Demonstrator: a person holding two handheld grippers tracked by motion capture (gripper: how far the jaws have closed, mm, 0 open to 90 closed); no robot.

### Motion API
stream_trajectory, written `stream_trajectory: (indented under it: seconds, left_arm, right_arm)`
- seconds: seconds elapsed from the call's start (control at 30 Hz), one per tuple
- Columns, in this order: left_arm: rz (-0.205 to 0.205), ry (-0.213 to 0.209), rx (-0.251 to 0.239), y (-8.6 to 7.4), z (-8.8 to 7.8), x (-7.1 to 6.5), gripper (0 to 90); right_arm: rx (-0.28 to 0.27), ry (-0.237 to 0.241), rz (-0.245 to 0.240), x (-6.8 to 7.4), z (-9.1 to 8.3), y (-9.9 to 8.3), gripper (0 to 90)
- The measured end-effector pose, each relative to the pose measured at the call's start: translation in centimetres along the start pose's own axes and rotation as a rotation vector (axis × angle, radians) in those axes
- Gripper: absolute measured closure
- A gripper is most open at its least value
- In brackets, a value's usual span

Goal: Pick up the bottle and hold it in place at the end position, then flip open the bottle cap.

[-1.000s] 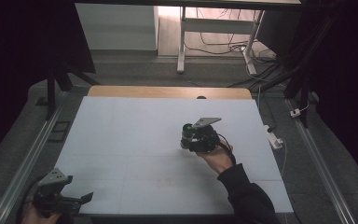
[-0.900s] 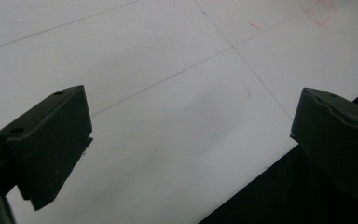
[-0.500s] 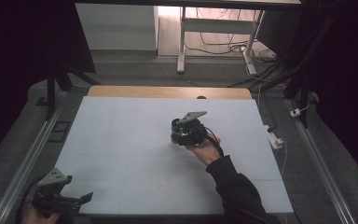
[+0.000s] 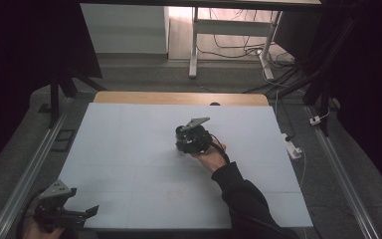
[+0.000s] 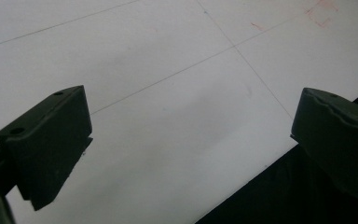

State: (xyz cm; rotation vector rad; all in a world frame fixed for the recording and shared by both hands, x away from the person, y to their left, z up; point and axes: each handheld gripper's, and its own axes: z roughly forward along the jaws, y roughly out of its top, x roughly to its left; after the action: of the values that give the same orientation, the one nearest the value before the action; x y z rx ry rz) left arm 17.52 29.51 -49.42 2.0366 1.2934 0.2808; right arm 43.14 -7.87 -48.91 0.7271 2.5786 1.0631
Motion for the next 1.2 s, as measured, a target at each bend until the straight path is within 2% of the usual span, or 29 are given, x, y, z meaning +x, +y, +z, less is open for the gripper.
stream_trajectory:
  seconds: [0.5,0.9,1.2]
  left_arm:
    - [0.002,-0.009,0.002,0.0,0.0,0.0,0.0]
    - [0.002,-0.016,0.004,0.1,0.0,0.1,0.0]
    - [0.027,-0.030,-0.016,0.4,0.0,0.0,0.0]
  right_arm:
    - [0.019,-0.004,-0.027,0.1,0.8,-0.9,52.2]
    - [-0.001,0.007,-0.005,-0.2,0.8,-1.3,52.2]
    - [-0.007,0.009,-0.002,-0.2,0.8,-1.4,52.2]
